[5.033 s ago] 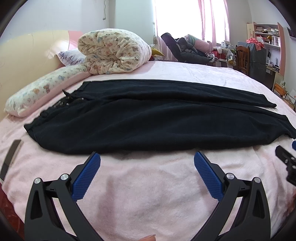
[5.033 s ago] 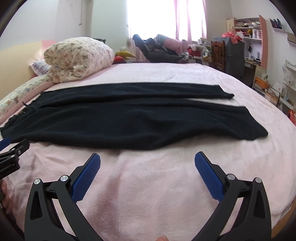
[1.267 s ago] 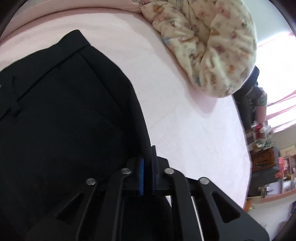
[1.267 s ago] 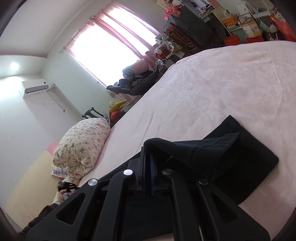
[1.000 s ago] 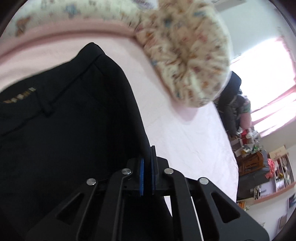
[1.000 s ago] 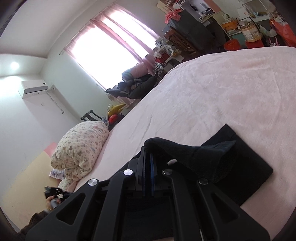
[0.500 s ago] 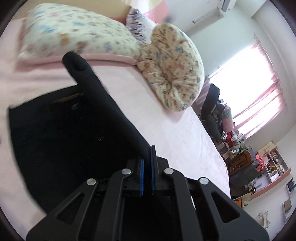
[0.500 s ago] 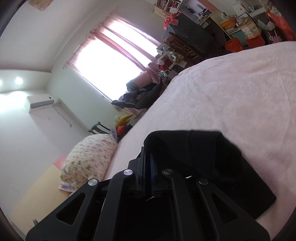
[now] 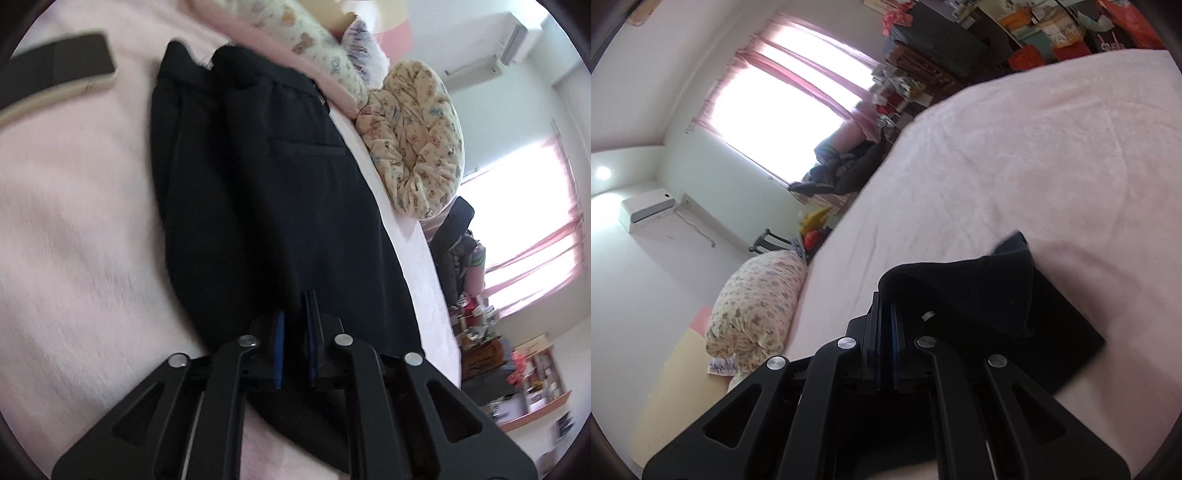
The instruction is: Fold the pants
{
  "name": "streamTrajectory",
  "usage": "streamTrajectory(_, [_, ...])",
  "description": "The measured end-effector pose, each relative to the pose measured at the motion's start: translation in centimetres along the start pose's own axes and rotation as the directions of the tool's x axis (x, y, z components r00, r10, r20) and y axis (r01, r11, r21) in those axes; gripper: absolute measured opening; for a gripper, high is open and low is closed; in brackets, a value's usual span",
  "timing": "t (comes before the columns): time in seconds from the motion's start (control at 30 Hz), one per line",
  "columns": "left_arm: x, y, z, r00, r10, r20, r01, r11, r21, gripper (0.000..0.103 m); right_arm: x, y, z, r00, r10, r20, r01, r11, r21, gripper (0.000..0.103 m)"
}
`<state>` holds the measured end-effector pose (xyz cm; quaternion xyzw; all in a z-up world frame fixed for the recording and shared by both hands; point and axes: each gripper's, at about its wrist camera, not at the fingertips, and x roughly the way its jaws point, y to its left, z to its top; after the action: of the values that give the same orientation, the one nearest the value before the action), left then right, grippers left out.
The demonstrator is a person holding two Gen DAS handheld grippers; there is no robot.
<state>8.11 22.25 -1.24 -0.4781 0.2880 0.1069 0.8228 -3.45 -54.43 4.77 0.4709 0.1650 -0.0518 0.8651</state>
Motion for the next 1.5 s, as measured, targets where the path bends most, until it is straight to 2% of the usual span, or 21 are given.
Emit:
streamTrajectory(0.17, [0.1,0.3,0.0,1.000,-0.028,-0.014,0.028,1.000,-0.012,0.020,1.9,1.4,0.8,0.995,-0.081,-0.054,0.079,0.996,-0.038,0.004])
streamTrajectory(0.27, [0.1,0.1,-0.2,1.000,-0.028,-0.013,0.028,1.000,0.009,0.024,1.6,5.2,2.3,0.999,0.013,-0.031,-0.016,0.992,-0.125,0.004])
streamTrajectory(0.33, [0.2,-0.1,-0.2,0.999,-0.030,-0.012,0.030,0.999,0.019,0.026,-0.4,8.5,2.7,0.988,0.153,0.034,-0.139,0.953,-0.270,0.004])
streamTrajectory(0.37, [0.2,-0.1,-0.2,0.999,-0.033,-0.012,0.033,0.999,0.016,0.027,-1.1,9.2,2.3,0.984,0.169,0.057,-0.141,0.935,-0.327,0.004])
streamTrajectory(0.4, [0.2,-0.1,-0.2,0.999,-0.037,-0.013,0.037,0.999,0.012,0.027,-1.6,9.4,1.8,0.987,0.136,0.080,-0.096,0.918,-0.384,0.004])
streamTrajectory(0.43, [0.1,0.1,-0.2,0.999,-0.041,-0.013,0.041,0.999,0.008,0.027,-0.9,8.3,1.0,0.998,-0.008,0.069,0.035,0.910,-0.413,0.004])
streamTrajectory(0.5, [0.1,0.1,-0.3,0.999,-0.044,-0.015,0.044,0.999,0.008,0.028,0.9,4.7,0.5,0.983,-0.182,-0.014,0.165,0.918,-0.359,0.004])
streamTrajectory(0.53, [0.1,0.1,-0.2,0.999,-0.046,-0.016,0.046,0.999,0.011,0.028,1.9,1.4,-0.1,0.960,-0.265,-0.095,0.230,0.933,-0.278,0.004])
streamTrajectory(0.63, [0.0,0.2,-0.3,0.998,-0.052,-0.018,0.052,0.998,0.017,0.030,2.2,-3.6,-2.1,0.918,-0.316,-0.242,0.290,0.947,-0.135,0.004])
streamTrajectory(0.77, [0.0,0.4,-0.2,0.998,-0.067,-0.023,0.067,0.998,0.002,0.030,0.4,-2.7,-2.5,0.898,-0.332,-0.289,0.308,0.943,-0.128,0.004])
streamTrajectory(0.83, [-0.1,0.4,-0.2,0.997,-0.072,-0.023,0.072,0.997,-0.005,0.031,-1.4,-2.6,-2.5,0.917,-0.282,-0.283,0.274,0.959,-0.068,0.006])
streamTrajectory(0.87, [-0.1,0.4,-0.2,0.997,-0.074,-0.024,0.074,0.997,-0.006,0.032,-2.3,-3.3,-2.6,0.928,-0.251,-0.277,0.255,0.967,-0.020,0.015])
streamTrajectory(0.9, [-0.1,0.3,-0.2,0.997,-0.077,-0.024,0.077,0.997,-0.005,0.033,-2.9,-3.6,-2.4,0.937,-0.225,-0.269,0.243,0.970,0.035,0.054])
streamTrajectory(0.93, [-0.1,0.3,-0.2,0.997,-0.079,-0.025,0.079,0.997,-0.003,0.034,-3.7,-4.2,-2.1,0.948,-0.192,-0.252,0.223,0.970,0.100,0.083])
streamTrajectory(1.0, [-0.1,0.3,-0.2,0.996,-0.084,-0.028,0.084,0.996,-0.002,0.036,-4.6,-4.8,-1.8,0.964,-0.161,-0.209,0.197,0.967,0.163,0.077])
streamTrajectory(1.07, [-0.1,0.3,-0.2,0.996,-0.087,-0.029,0.086,0.996,-0.004,0.036,-4.8,-5.1,-1.4,0.961,-0.194,-0.197,0.234,0.950,0.206,0.061])
streamTrajectory(1.23, [-0.1,0.4,-0.2,0.995,-0.097,-0.034,0.096,0.995,-0.016,0.037,-2.6,-6.6,-1.2,0.921,-0.304,-0.244,0.366,0.891,0.270,0.060])
streamTrajectory(1.37, [-0.1,0.4,-0.3,0.995,-0.094,-0.032,0.093,0.996,-0.014,0.037,-1.5,-6.9,-0.9,0.934,-0.272,-0.230,0.335,0.891,0.306,0.064])
streamTrajectory(1.43, [-0.1,0.4,-0.2,0.995,-0.092,-0.030,0.092,0.996,-0.010,0.037,-1.2,-7.2,-0.8,0.945,-0.246,-0.217,0.307,0.895,0.324,0.075])
streamTrajectory(1.47, [-0.1,0.4,-0.2,0.995,-0.091,-0.030,0.091,0.996,-0.007,0.039,-1.0,-7.4,-0.7,0.947,-0.243,-0.210,0.302,0.894,0.331,0.075])
streamTrajectory(1.5, [0.0,0.3,-0.3,0.995,-0.090,-0.029,0.090,0.996,-0.003,0.040,-0.9,-7.6,-0.5,0.947,-0.250,-0.201,0.307,0.891,0.336,0.065])
